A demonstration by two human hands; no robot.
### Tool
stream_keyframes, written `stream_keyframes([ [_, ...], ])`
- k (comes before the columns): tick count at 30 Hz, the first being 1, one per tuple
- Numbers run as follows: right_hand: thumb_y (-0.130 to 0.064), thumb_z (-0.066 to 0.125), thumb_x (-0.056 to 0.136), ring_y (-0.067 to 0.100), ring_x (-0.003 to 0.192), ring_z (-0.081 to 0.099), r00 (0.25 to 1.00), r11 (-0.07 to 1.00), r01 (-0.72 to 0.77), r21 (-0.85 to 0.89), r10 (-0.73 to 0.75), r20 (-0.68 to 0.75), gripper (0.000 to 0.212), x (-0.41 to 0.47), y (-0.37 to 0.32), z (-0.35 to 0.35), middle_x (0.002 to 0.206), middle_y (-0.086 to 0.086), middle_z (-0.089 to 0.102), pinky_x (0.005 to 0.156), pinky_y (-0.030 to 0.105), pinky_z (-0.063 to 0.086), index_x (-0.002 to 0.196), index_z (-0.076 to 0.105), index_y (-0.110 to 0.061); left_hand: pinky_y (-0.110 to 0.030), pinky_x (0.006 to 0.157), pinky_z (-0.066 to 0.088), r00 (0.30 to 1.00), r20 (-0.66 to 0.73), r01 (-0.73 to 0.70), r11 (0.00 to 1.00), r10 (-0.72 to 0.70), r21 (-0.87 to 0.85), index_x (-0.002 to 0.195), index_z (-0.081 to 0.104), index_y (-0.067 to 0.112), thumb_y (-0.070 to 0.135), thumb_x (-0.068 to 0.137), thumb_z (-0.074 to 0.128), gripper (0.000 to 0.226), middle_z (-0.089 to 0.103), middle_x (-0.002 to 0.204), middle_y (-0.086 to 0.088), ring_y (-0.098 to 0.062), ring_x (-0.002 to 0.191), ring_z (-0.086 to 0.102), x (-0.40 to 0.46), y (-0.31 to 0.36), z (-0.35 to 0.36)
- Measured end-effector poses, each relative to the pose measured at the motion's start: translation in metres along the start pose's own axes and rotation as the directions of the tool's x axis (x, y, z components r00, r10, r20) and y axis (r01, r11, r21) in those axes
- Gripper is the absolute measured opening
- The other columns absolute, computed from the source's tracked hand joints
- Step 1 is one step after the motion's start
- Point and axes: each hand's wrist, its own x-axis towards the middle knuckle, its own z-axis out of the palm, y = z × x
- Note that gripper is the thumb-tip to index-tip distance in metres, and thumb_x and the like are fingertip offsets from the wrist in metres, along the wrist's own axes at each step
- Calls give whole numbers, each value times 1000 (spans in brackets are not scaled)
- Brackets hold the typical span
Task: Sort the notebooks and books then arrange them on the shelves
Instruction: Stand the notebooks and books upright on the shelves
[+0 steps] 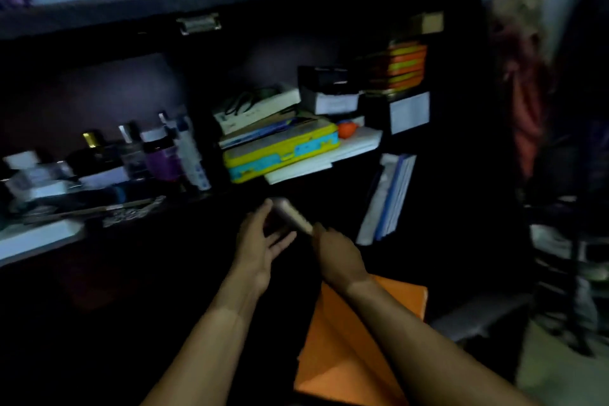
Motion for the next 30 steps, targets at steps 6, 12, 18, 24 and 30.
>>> stream_keyframes([
  [6, -38, 54, 96, 37, 87, 66, 948, 922, -150, 358, 237, -212, 27, 18, 51, -25, 90, 17, 68, 63, 35, 43, 89, 51, -12, -24, 90, 51, 936, 346, -93, 907, -60, 410, 131, 43, 43, 27, 100, 61, 39, 56, 139, 5, -5, 109, 60, 28, -87, 45],
  [12, -32, 68, 95, 16, 82, 62, 929, 933, -145, 331, 243, -278, 26, 32, 74, -19, 92, 2, 63, 61, 23, 37, 98, 50, -12, -44, 117, 36, 885, 466, -283, 775, -16, 565, 144, 26, 56, 59, 89, 56, 62, 33, 161, 3, -14, 143, 38, 61, -150, 22],
  [18, -26, 55, 93, 1, 105, 57, 990, 984, -131, 118, 135, -30, 19, -58, 108, -37, 110, -18, 58, 88, 19, 48, 110, 58, -37, -24, 95, 34, 907, 419, -256, 738, -39, 624, 158, 18, 31, 18, 101, 57, 70, 33, 159, -7, -27, 141, 38, 61, -144, 28],
  [24, -9, 48, 78, -9, 140, 24, 995, 995, 22, -96, -12, 104, 68, -131, 140, -42, 151, -31, 30, 114, 12, 20, 140, 53, -37, -22, 69, 41, 930, 362, -264, 797, 62, 543, 147, 38, 22, 5, 96, 57, 57, 47, 135, -6, -5, 92, 50, 50, -137, 35],
  [30, -13, 45, 79, 1, 138, 40, 998, 1000, -12, -27, 14, 55, 64, -128, 145, -42, 151, -17, 46, 113, 24, 34, 136, 61, -35, -25, 60, 39, 929, 362, -305, 720, 80, 624, 92, 61, 7, 12, 97, 60, 7, 59, 84, -4, -22, 83, 57, 62, -118, 17],
])
